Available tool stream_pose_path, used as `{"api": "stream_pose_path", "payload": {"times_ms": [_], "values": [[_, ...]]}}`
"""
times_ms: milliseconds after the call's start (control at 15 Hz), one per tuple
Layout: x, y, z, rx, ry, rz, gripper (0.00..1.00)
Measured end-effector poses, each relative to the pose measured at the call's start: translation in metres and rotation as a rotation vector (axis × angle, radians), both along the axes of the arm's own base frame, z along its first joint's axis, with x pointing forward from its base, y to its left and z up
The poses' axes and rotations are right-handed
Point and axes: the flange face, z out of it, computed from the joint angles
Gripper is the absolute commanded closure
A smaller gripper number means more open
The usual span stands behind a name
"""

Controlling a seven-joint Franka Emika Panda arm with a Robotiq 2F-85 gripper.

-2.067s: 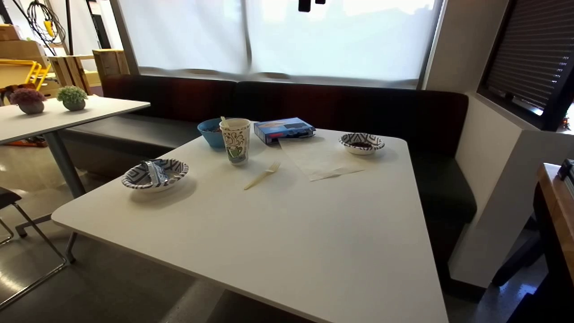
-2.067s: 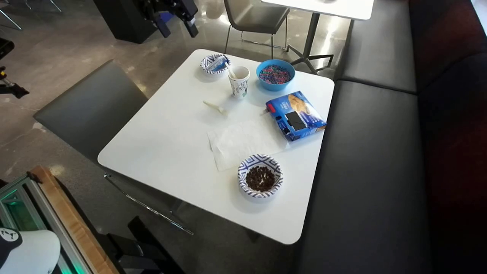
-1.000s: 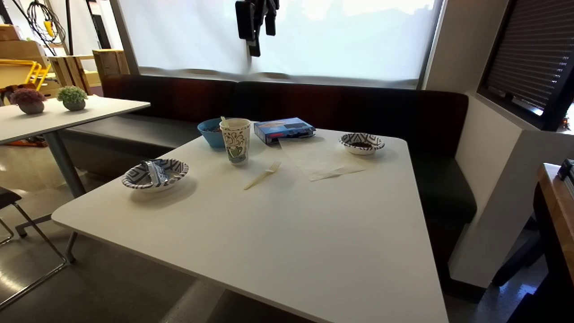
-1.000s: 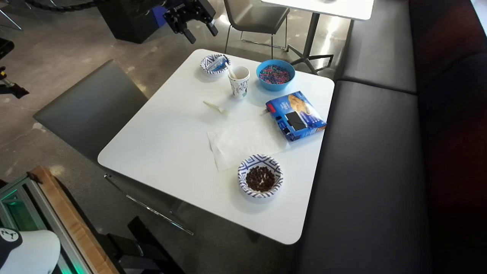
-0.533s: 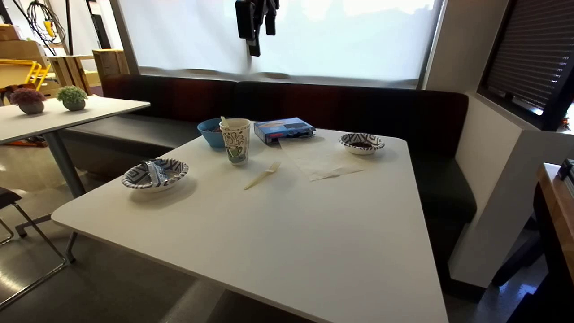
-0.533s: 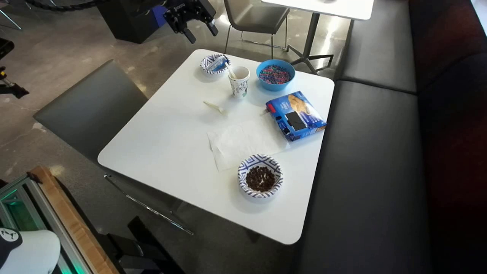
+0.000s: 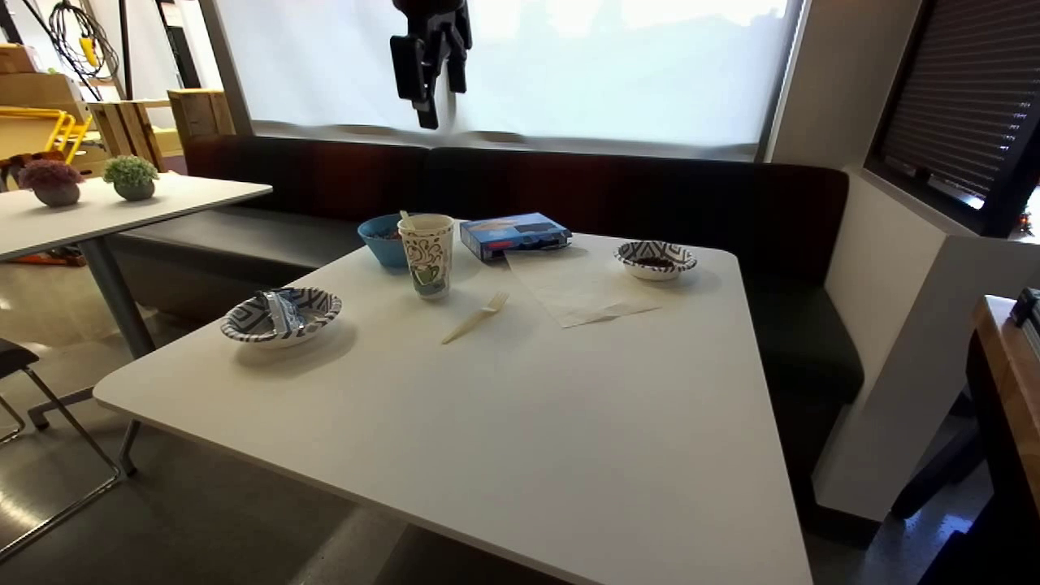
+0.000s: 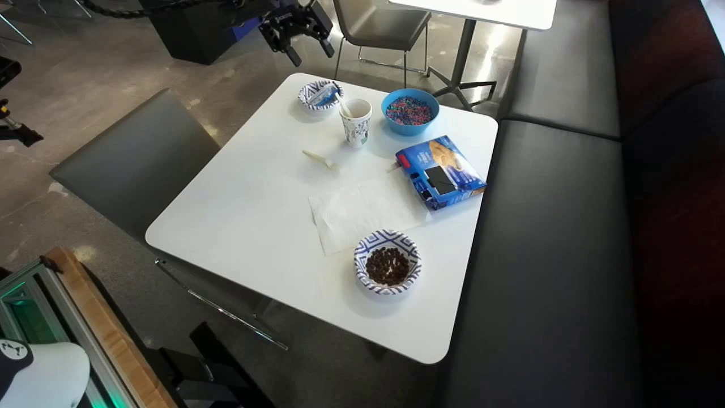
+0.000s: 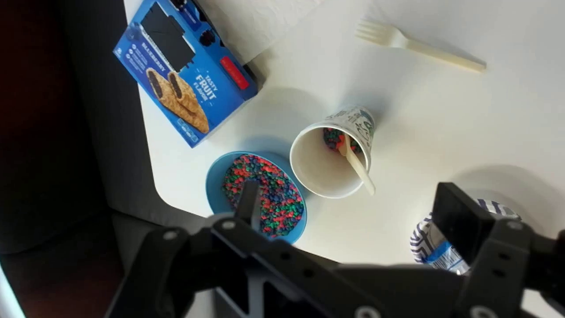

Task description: Remove the spoon from the cup

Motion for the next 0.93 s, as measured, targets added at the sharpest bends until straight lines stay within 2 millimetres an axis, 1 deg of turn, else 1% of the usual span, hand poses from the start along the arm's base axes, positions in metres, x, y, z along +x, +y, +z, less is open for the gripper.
{"api": "stream_pose_path", "payload": {"times_ms": [533,933], "values": [[0.041,0.013,-0.045,0.041,0.039,-0.088,0.00],[0.063,0.020,-0.080,0.028,0.046,-0.162,0.00]]}}
